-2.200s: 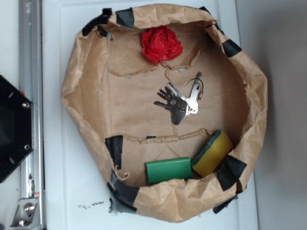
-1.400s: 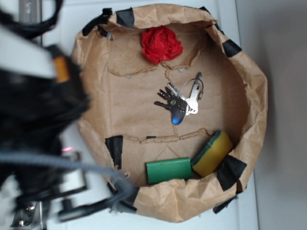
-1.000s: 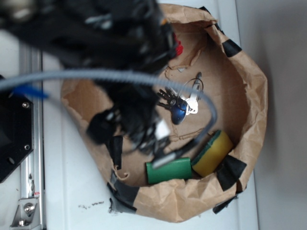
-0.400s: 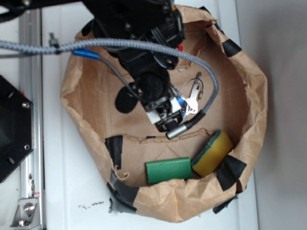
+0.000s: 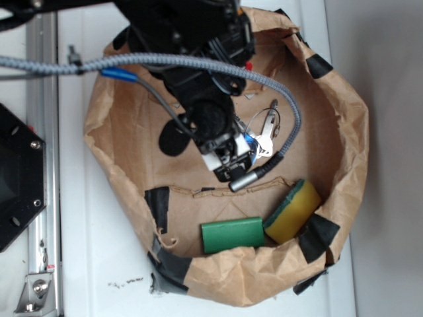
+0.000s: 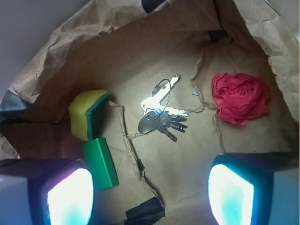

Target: Grab the silver keys.

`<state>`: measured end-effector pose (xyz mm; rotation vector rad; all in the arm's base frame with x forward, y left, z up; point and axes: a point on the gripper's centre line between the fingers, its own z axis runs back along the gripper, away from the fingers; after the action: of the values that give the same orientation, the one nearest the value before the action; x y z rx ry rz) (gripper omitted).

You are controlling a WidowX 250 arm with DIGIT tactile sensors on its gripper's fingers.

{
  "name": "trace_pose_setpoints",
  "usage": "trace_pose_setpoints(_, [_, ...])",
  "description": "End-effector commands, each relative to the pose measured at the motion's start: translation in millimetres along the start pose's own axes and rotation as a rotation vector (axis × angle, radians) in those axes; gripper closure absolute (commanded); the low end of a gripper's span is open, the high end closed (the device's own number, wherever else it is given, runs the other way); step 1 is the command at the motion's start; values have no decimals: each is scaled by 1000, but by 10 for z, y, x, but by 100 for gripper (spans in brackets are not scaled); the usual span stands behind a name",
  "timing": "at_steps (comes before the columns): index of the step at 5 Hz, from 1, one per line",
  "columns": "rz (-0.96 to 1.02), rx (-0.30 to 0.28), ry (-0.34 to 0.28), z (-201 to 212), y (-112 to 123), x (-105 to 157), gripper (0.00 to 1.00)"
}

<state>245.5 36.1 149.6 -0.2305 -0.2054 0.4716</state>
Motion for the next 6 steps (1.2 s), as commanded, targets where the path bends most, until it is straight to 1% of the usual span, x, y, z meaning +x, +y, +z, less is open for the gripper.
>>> trace_pose_setpoints(1, [55, -74, -97, -627, -19, 132, 0])
trace_pose_setpoints(2, [78, -87, -126, -760, 7, 176, 0])
trace_pose_setpoints(3, [126, -58, -160, -874, 3, 327, 0])
trace_pose_setpoints(4, [146, -32, -187, -900, 26, 418, 0])
trace_pose_setpoints(6, [142, 8, -229, -931, 50, 431, 0])
